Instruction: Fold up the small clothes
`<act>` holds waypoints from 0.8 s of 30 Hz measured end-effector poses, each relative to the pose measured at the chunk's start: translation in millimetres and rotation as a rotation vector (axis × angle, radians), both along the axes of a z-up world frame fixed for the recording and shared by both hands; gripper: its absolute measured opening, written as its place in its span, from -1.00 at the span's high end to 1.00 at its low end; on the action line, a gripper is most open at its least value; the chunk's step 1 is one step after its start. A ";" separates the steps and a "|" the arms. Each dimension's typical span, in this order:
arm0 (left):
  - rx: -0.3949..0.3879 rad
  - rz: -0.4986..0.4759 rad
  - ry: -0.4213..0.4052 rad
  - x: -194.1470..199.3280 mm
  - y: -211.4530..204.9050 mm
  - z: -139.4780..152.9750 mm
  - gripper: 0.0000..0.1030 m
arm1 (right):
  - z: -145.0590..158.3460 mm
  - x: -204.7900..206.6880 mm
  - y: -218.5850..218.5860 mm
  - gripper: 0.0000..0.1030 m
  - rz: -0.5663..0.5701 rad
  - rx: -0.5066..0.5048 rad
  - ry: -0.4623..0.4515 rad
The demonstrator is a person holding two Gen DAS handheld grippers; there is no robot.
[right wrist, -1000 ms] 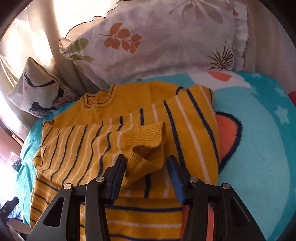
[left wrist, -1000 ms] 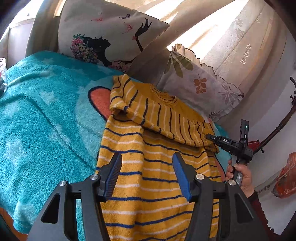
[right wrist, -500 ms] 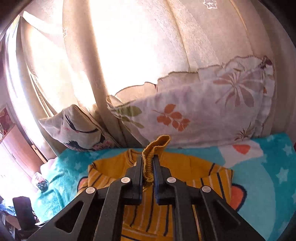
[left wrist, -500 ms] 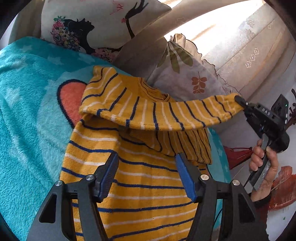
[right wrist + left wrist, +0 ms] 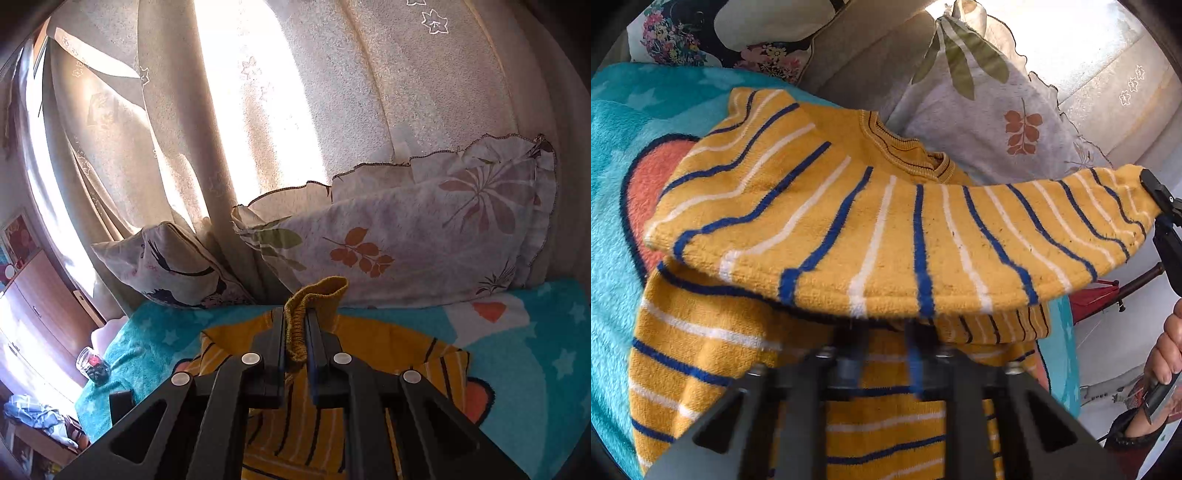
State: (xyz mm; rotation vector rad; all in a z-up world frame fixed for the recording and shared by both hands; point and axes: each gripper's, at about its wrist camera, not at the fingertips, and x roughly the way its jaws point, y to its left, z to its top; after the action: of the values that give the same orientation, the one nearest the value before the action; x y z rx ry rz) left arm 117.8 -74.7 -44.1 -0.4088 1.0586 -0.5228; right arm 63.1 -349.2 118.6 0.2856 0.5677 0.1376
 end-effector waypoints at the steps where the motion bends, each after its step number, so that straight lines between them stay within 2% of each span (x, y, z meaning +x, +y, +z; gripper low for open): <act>1: 0.001 0.017 0.006 0.5 1.3 -0.4 0.94 | -1.0 -0.8 0.0 0.81 0.000 -0.002 0.000; 5: 0.007 0.078 -0.062 -3.7 12.6 19.0 0.94 | -10.9 -2.1 -4.8 0.81 -0.005 0.003 0.014; 9: 0.060 0.159 -0.113 -2.0 32.7 40.9 0.94 | -30.0 -1.8 -17.0 0.81 -0.024 0.027 0.051; 12: 0.093 0.205 -0.091 2.3 46.2 39.8 0.94 | -51.6 -1.3 -26.3 0.81 -0.043 0.053 0.089; 16: 0.131 0.243 -0.045 7.5 55.7 23.9 0.94 | -86.0 1.2 -34.8 0.81 -0.076 0.065 0.150; 23: 0.089 0.266 -0.012 3.9 68.4 6.6 0.94 | -139.3 -2.6 -55.5 0.81 -0.142 0.082 0.249; 24: 0.106 0.282 -0.009 1.7 71.7 6.3 0.94 | -144.5 -3.5 -59.0 0.81 -0.153 0.084 0.259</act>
State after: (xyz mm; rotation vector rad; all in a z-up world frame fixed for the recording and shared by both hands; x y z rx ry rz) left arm 119.5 -3.0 -37.7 -0.4532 0.9954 -0.2164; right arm 59.6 -408.3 -25.9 0.4311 0.7948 -0.0244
